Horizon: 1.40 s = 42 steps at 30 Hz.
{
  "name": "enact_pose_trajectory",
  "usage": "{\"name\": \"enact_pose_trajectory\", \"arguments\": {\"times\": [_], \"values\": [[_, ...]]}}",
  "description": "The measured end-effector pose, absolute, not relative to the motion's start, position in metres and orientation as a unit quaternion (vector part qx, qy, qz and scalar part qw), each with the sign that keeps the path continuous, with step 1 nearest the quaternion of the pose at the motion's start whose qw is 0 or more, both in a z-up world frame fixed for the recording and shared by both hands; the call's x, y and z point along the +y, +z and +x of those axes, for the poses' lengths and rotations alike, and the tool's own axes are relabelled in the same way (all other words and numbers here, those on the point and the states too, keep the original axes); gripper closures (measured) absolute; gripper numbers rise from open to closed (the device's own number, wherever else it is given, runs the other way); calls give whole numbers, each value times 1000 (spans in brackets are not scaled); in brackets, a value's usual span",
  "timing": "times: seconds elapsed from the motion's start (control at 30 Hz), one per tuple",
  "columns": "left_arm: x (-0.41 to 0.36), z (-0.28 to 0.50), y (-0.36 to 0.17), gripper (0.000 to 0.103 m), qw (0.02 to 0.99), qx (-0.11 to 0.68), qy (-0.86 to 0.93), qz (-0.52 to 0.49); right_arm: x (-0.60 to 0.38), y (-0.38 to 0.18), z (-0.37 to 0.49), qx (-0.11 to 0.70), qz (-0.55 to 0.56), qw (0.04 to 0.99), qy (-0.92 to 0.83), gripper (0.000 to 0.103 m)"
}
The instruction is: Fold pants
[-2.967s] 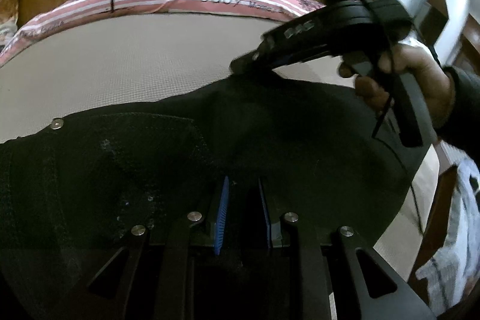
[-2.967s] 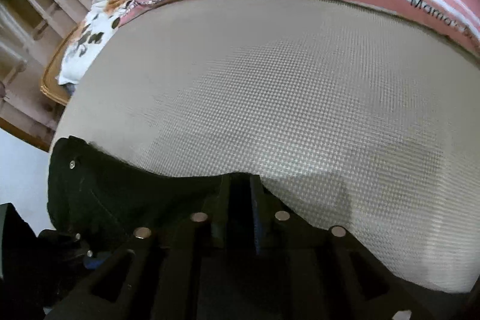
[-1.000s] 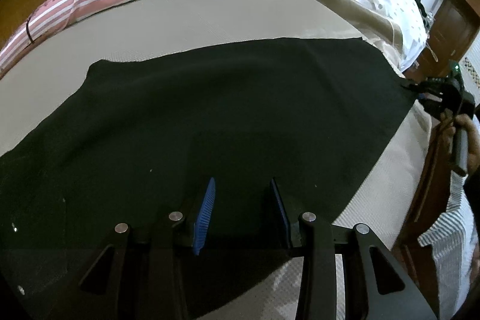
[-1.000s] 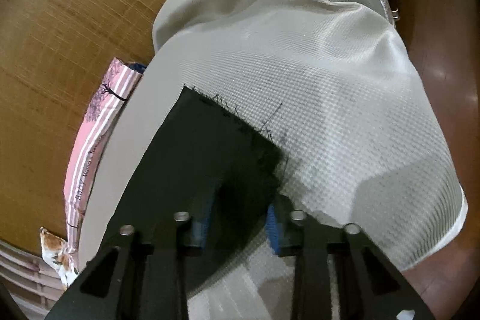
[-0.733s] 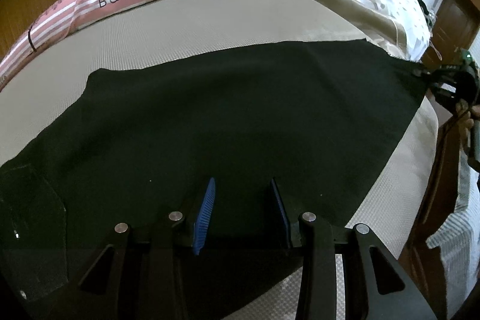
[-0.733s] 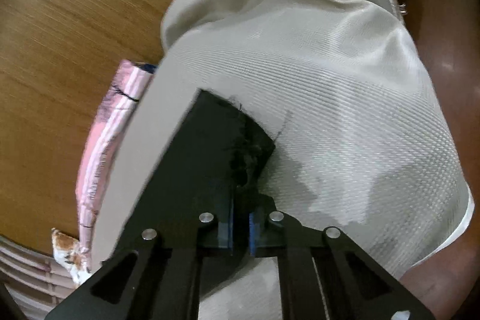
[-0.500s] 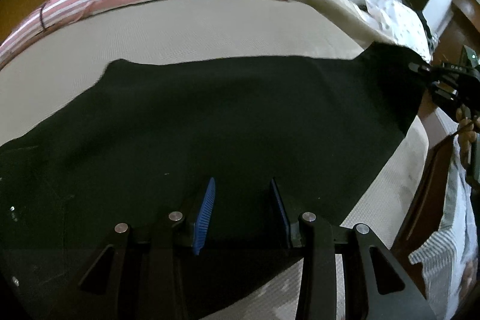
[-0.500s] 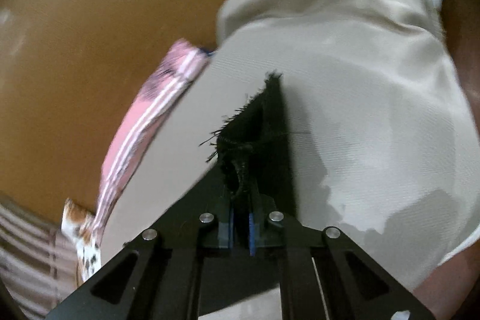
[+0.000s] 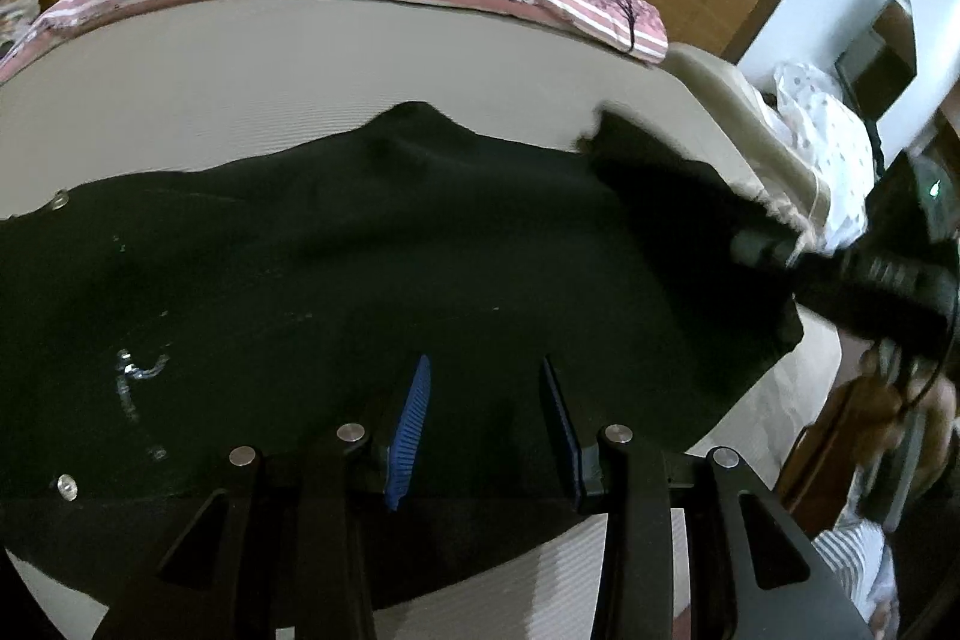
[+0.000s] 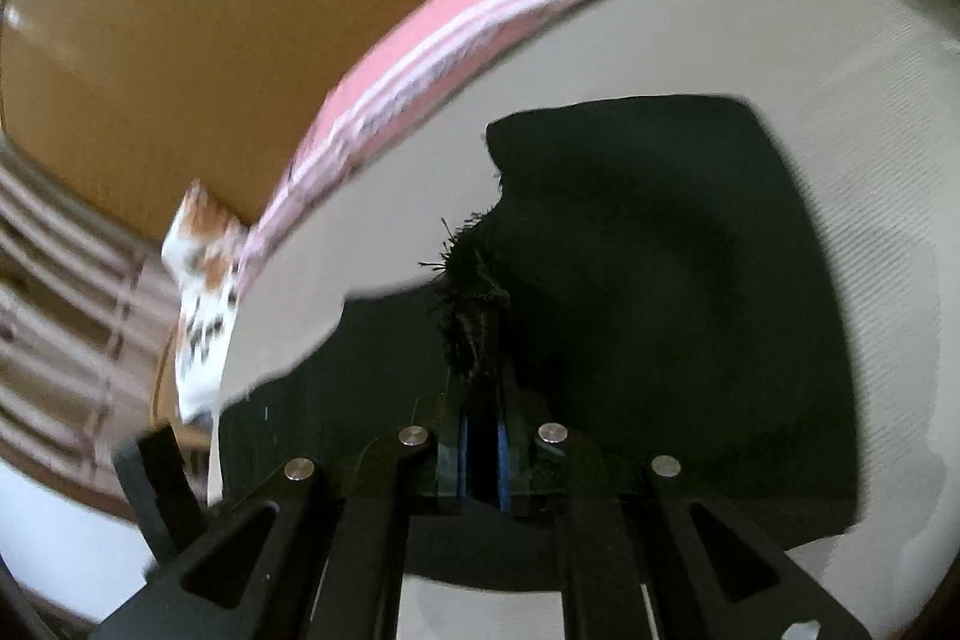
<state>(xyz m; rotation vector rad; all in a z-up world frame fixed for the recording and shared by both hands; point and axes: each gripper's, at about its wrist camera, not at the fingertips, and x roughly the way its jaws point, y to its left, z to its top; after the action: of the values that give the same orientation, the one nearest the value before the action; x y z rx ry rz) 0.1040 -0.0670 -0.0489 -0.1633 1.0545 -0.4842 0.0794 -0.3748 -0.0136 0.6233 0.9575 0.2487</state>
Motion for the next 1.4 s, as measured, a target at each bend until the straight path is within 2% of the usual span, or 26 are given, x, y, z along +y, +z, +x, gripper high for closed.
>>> {"name": "enact_pose_trajectory", "arguments": {"times": [0.17, 0.43, 0.53, 0.6, 0.67, 1.0, 1.4], "values": [[-53, 104, -48, 63, 834, 494, -226, -97, -330, -41, 72, 498, 249, 819, 138, 95], [-43, 104, -47, 63, 822, 497, -243, -134, -290, -54, 60, 537, 166, 810, 166, 93], [-41, 104, -42, 63, 815, 499, -255, -147, -283, -55, 57, 545, 138, 810, 167, 84], [-41, 104, -40, 63, 807, 503, -267, -157, -278, -52, 55, 545, 130, 809, 175, 69], [-43, 106, -38, 63, 794, 509, -284, -172, -277, -45, 50, 541, 130, 811, 181, 64], [-72, 122, -56, 63, 700, 579, -316, -273, -325, -10, 36, 480, 196, 847, 117, 62], [-79, 128, -102, 64, 622, 647, -266, -351, -361, -20, 33, 469, 240, 845, 97, 62]]}}
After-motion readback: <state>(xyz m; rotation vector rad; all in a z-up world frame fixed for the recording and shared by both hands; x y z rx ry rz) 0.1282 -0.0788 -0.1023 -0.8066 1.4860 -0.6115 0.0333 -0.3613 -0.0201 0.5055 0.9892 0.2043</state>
